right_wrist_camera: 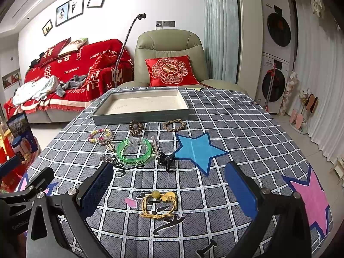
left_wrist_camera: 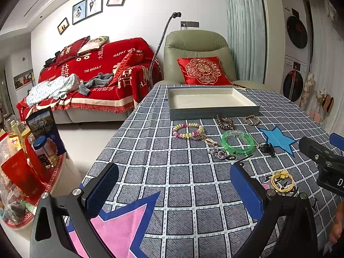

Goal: Organize jewelry

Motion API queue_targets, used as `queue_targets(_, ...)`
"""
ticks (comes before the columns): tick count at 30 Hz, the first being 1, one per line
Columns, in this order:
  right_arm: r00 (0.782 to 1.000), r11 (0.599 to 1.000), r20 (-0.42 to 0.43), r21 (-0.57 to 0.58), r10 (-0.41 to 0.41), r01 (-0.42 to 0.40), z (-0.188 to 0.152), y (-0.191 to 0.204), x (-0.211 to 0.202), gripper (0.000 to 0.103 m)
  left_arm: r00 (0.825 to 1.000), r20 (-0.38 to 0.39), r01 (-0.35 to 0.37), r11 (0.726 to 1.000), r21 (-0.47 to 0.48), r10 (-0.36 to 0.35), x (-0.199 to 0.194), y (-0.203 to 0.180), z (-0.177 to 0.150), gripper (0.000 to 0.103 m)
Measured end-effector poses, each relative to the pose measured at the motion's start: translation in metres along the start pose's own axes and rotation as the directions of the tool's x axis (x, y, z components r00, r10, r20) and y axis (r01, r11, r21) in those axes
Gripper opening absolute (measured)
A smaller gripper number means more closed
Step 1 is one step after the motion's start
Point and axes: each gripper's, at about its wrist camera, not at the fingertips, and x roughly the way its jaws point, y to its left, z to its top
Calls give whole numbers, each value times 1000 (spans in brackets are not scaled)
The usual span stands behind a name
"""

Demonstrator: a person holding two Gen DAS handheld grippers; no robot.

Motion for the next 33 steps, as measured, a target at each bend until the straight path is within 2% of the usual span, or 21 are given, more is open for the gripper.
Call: queue_targets(33, 1000, 1000, -6, 5, 4, -4, -1, 0, 0, 103, 1000, -17, 5, 1000, 0, -5, 4, 0, -4, 103)
